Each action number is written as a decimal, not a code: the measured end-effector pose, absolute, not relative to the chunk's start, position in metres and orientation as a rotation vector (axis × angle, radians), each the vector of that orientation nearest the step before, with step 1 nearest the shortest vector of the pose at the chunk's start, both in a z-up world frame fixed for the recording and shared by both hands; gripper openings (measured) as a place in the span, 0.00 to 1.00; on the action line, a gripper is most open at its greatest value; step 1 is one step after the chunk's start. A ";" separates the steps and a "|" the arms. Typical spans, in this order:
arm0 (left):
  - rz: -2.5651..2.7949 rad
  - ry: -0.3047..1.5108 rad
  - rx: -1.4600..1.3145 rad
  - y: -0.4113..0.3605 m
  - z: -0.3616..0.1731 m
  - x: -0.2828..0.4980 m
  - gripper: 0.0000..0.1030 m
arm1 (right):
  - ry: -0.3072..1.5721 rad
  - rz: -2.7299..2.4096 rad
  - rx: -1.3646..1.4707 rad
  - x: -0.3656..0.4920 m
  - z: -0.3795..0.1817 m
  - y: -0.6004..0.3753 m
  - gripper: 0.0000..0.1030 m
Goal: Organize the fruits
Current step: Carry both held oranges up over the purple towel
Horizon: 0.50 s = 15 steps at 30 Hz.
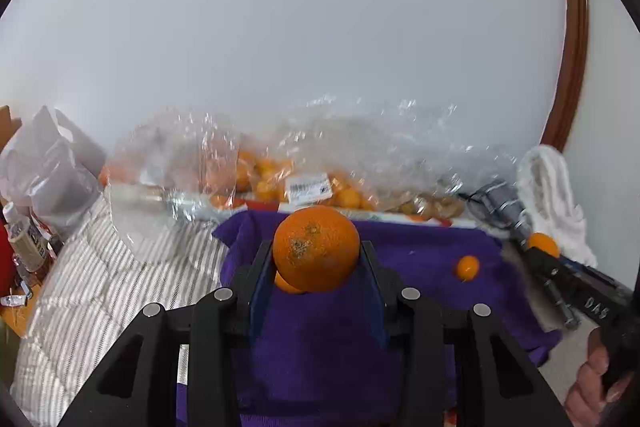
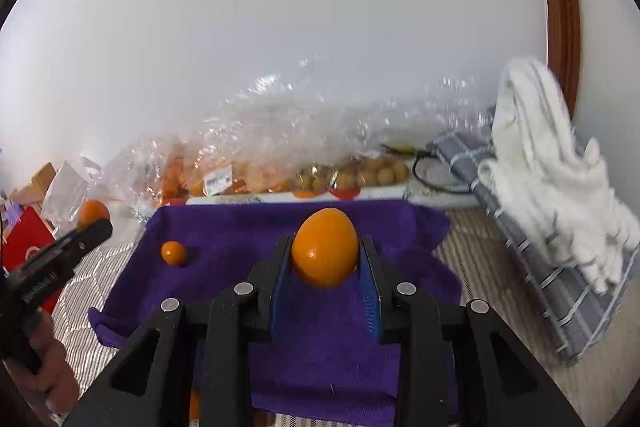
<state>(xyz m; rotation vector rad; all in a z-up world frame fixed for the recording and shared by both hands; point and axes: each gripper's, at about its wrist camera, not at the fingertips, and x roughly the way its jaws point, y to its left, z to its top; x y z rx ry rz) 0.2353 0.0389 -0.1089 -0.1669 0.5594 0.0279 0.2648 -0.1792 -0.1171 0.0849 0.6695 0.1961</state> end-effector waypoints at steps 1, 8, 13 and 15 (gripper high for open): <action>0.023 0.568 -0.171 0.040 -0.115 0.237 0.38 | 0.676 0.195 0.086 0.267 -0.122 -0.181 0.31; 0.040 0.644 -0.170 0.050 -0.142 0.249 0.38 | 0.760 0.160 0.033 0.282 -0.154 -0.181 0.31; 0.067 0.688 -0.185 0.056 -0.153 0.256 0.38 | 0.813 0.188 0.047 0.288 -0.172 -0.179 0.31; 0.065 0.706 -0.186 0.058 -0.157 0.259 0.38 | 0.834 0.183 0.037 0.291 -0.179 -0.177 0.31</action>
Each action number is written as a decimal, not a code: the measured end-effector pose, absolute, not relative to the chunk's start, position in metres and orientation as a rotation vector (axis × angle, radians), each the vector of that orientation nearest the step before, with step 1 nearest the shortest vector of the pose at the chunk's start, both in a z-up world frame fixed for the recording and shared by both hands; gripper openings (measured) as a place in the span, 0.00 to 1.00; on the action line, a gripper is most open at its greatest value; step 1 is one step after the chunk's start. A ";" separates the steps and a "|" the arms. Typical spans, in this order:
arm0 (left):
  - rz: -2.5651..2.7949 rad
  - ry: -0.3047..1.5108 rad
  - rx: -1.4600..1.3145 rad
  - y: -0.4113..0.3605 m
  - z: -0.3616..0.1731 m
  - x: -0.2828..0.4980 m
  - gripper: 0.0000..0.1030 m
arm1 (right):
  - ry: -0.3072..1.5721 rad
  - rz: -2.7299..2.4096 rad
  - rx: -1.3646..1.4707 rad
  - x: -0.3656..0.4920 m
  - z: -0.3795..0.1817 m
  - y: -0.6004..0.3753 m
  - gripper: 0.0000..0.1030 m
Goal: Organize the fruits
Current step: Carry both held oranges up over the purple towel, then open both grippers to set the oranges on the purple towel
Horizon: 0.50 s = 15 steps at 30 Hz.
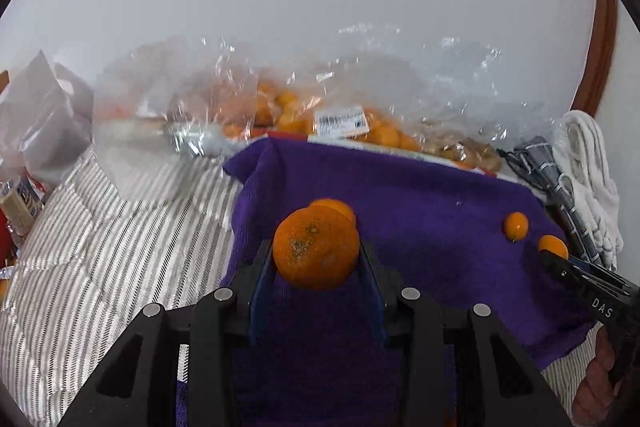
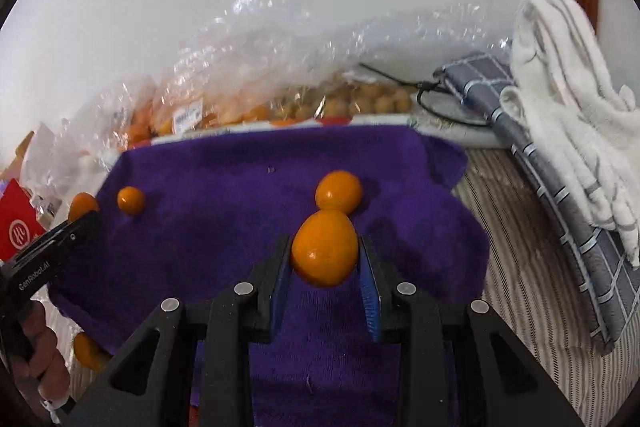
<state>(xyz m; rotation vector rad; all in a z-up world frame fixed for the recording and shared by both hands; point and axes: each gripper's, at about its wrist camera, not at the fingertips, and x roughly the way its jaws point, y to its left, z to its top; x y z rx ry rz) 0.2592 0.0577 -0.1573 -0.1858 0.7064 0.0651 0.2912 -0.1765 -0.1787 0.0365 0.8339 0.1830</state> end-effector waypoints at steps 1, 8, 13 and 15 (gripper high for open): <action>0.069 0.712 -0.183 0.058 -0.160 0.260 0.38 | 0.841 0.184 0.036 0.292 -0.181 -0.176 0.31; 0.069 0.740 -0.162 0.055 -0.168 0.264 0.38 | 0.868 0.181 0.010 0.295 -0.190 -0.170 0.31; 0.068 0.743 -0.132 0.048 -0.170 0.264 0.38 | 0.885 0.186 0.006 0.297 -0.192 -0.167 0.31; 0.071 0.742 -0.120 0.046 -0.170 0.263 0.38 | 0.897 0.178 -0.003 0.297 -0.194 -0.166 0.31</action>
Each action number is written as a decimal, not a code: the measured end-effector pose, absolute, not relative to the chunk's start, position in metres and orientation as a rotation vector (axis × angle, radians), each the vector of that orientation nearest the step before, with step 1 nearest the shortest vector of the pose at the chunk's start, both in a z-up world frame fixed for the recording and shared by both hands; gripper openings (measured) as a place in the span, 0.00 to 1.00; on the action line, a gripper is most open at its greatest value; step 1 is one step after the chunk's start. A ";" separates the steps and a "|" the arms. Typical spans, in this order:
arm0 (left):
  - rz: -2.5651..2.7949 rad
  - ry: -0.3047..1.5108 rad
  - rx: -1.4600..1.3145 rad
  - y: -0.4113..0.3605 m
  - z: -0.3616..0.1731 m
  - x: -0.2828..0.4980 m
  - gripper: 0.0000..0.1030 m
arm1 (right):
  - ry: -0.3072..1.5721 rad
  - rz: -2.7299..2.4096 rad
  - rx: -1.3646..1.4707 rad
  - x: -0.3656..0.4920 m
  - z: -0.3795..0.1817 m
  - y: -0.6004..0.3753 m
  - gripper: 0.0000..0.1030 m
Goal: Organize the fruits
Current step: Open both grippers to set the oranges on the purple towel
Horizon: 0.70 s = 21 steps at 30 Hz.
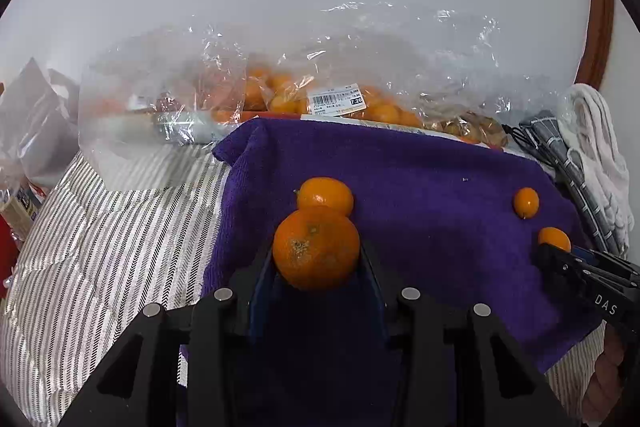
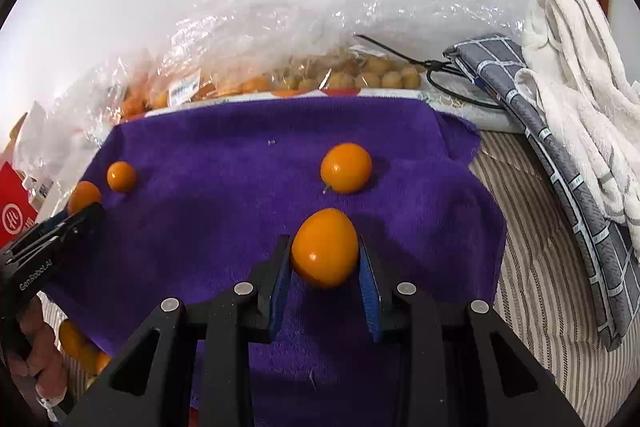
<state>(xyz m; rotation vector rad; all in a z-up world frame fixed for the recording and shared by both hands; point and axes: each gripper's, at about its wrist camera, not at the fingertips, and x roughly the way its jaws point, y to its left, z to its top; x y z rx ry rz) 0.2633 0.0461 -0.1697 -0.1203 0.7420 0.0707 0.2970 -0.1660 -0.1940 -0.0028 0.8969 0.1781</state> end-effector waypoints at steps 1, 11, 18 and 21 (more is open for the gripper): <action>0.071 0.740 -0.117 0.046 -0.169 0.263 0.38 | 0.901 0.175 -0.005 0.297 -0.195 -0.166 0.31; 0.068 0.754 -0.123 0.047 -0.170 0.263 0.38 | 0.880 0.158 -0.019 0.290 -0.190 -0.171 0.39; 0.080 0.758 -0.120 0.048 -0.173 0.264 0.39 | 0.875 0.141 0.002 0.286 -0.186 -0.176 0.55; 0.074 0.740 -0.135 0.051 -0.171 0.262 0.49 | 0.858 0.134 -0.005 0.283 -0.185 -0.176 0.57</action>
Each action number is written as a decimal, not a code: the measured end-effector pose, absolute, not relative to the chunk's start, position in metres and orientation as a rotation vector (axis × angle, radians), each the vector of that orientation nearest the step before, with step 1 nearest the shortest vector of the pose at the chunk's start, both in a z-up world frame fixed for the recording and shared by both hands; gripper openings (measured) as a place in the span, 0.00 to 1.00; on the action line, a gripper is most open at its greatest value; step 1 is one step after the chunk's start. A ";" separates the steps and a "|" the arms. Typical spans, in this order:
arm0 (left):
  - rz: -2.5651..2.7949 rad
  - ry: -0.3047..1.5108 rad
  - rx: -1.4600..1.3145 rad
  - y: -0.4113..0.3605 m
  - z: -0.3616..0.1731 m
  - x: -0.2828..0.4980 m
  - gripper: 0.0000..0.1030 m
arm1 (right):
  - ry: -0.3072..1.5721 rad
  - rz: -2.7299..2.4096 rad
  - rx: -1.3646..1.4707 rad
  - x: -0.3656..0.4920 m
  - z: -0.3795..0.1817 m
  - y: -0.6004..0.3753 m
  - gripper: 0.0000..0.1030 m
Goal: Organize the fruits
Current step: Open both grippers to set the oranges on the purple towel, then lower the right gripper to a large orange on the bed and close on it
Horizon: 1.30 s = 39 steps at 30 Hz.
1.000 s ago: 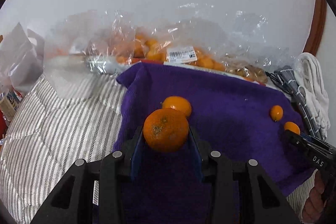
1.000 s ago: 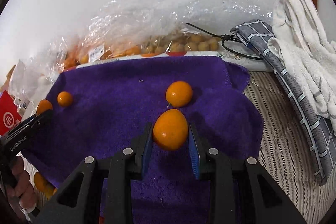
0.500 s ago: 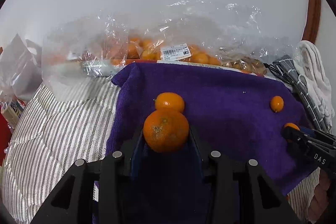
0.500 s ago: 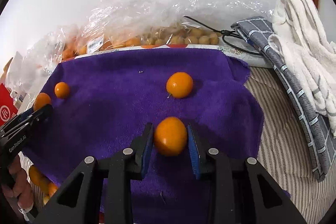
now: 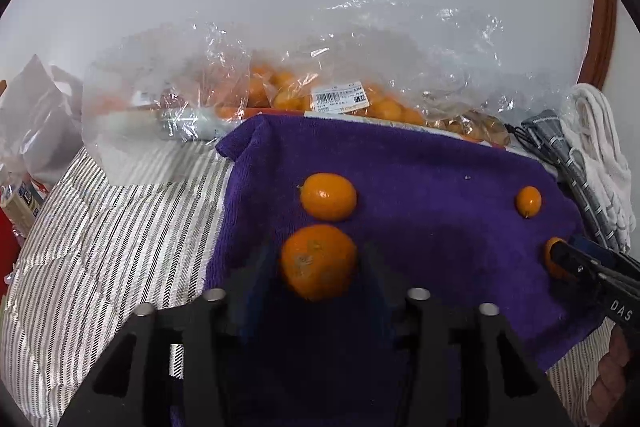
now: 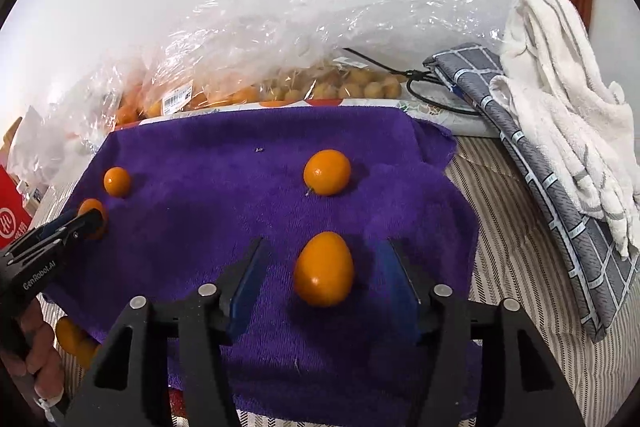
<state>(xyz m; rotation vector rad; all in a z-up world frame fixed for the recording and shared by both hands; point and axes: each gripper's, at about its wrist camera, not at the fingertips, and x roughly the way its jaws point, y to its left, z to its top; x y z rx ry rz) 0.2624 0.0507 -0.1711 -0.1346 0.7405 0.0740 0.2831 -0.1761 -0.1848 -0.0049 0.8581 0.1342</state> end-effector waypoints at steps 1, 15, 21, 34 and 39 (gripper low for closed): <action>0.075 0.734 -0.137 0.051 -0.170 0.262 0.49 | 0.855 0.133 -0.009 0.282 -0.184 -0.176 0.57; 0.110 0.562 -0.149 0.060 -0.144 0.237 0.49 | 0.741 0.166 0.002 0.253 -0.151 -0.163 0.57; 0.122 0.514 -0.169 0.066 -0.130 0.222 0.49 | 0.792 0.220 0.014 0.218 -0.142 -0.158 0.57; 0.055 0.602 -0.231 0.101 -0.152 0.133 0.53 | 0.852 0.359 0.016 0.129 -0.159 -0.131 0.58; 0.012 0.664 -0.298 0.121 -0.166 0.106 0.53 | 0.900 0.402 -0.008 0.118 -0.174 -0.108 0.58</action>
